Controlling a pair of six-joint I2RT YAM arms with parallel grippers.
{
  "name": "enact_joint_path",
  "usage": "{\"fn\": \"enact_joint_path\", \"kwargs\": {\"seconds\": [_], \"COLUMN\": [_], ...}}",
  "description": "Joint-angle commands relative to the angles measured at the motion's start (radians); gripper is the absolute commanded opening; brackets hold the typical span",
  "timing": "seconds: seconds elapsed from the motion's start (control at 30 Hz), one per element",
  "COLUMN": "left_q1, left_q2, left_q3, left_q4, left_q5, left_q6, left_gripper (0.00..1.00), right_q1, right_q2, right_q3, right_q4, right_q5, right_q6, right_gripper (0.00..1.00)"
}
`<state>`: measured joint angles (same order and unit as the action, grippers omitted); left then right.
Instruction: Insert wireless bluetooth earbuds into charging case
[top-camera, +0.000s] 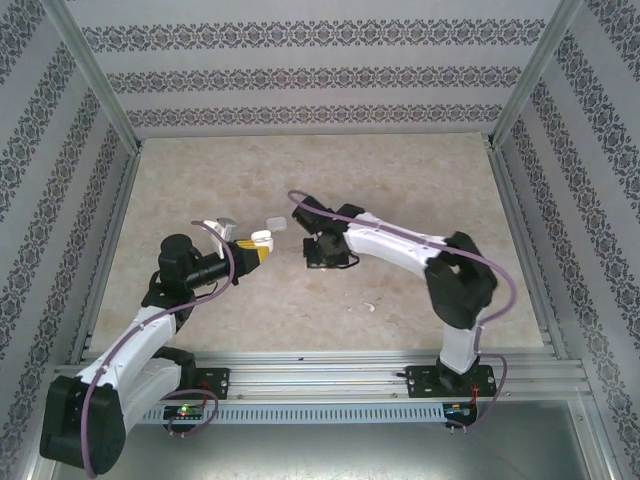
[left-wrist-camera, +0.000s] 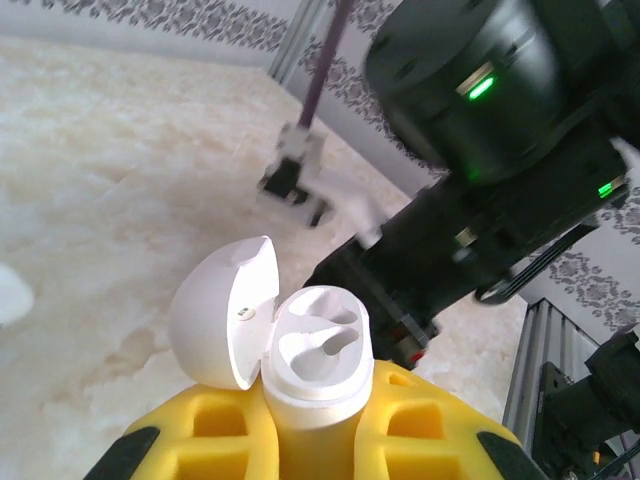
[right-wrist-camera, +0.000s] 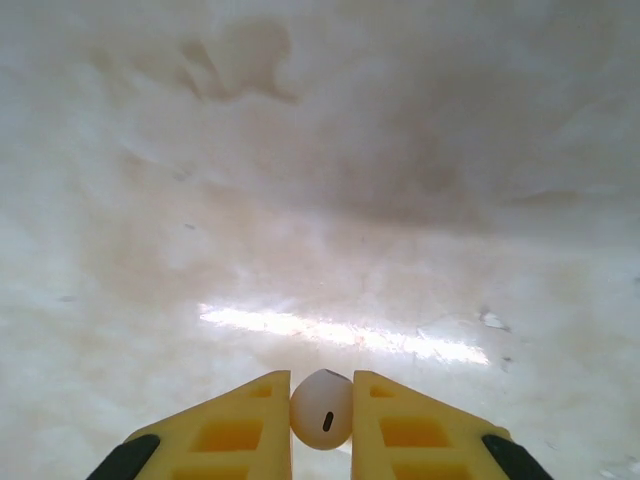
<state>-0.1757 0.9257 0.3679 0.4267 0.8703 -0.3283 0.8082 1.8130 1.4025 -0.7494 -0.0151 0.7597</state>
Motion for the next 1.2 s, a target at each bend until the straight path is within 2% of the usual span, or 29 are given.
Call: {"fn": "enact_joint_path", "kwargs": {"seconds": [0.0,0.2,0.47,0.6,0.83,1.17], "left_q1": [-0.046,-0.178,-0.271,-0.297,-0.331,-0.344], "left_q2": [0.068,0.185,0.331,0.366,0.428,0.450], "left_q3": [0.021,0.120,0.190,0.211,0.198,0.200], "left_q4": [0.236,0.306,0.478,0.505,0.648,0.674], "left_q5": [0.042,-0.052,-0.113,-0.122,-0.179,-0.217], "left_q6": [-0.007,0.121,0.123,0.140,0.123,0.144], "left_gripper": [0.00,0.00,0.00,0.00,0.00,0.00], "right_q1": [0.003,-0.016,-0.021,-0.021,-0.021,-0.021], "right_q2": [-0.138,-0.385,-0.652,-0.672,-0.636,-0.586], "right_q3": [-0.039,-0.140,-0.267,-0.254,-0.232,-0.263], "right_q4": [0.037,0.120,0.308,0.381,0.521,0.620], "right_q5": [0.056,0.079,0.063,-0.018,-0.115,-0.123], "right_q6": [0.004,0.032,0.081,0.079,0.107,0.150], "right_gripper": [0.16,0.15,0.13,0.14,0.14,0.14]}}
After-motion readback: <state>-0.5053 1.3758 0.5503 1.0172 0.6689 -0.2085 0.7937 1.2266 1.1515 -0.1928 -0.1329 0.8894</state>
